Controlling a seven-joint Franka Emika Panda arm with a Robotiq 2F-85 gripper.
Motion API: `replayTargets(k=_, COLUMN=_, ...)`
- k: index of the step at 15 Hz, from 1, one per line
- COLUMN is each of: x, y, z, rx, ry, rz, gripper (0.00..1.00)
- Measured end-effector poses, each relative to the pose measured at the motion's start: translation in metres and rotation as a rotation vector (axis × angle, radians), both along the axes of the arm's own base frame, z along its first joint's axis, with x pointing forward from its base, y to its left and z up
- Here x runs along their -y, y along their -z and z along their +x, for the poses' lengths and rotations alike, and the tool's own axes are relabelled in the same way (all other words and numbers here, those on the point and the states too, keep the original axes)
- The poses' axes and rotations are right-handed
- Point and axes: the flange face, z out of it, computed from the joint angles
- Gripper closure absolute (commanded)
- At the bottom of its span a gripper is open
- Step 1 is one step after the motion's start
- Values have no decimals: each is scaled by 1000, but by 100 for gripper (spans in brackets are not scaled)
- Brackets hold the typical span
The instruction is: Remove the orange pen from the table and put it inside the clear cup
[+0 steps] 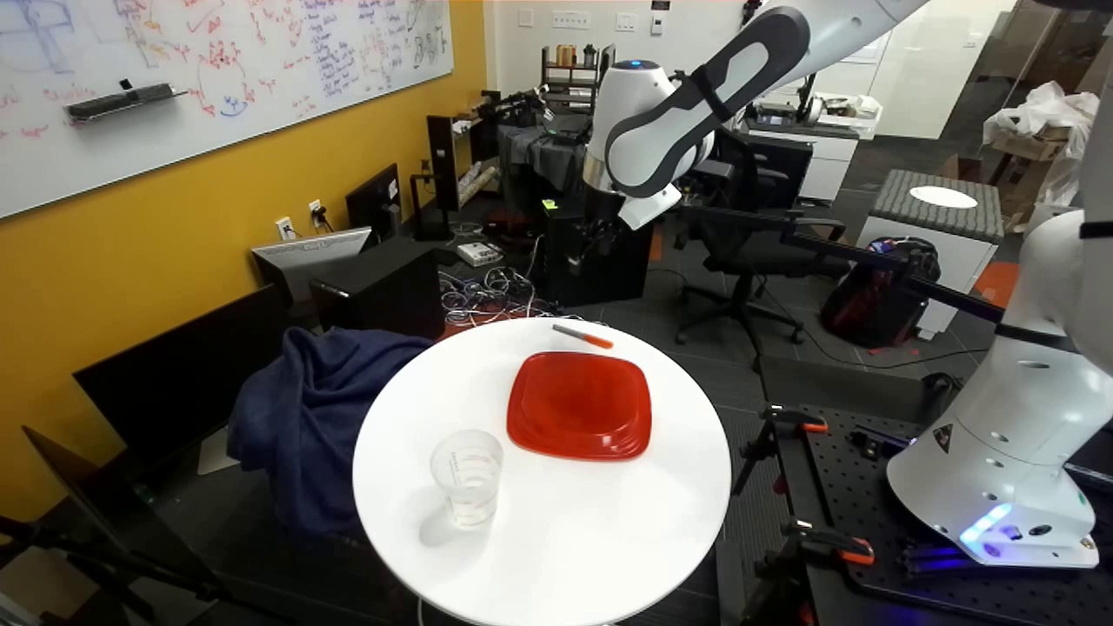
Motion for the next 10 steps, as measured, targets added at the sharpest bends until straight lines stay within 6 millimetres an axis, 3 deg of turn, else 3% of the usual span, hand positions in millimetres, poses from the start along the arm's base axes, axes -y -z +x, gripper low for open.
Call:
replayTargets(k=4, x=0, y=29, z=19, rx=-12, ry=-18, rz=-13, gripper=0)
replayTargets(k=10, x=5, y=66, z=22, rx=38, ry=2, rz=-20, gripper=0)
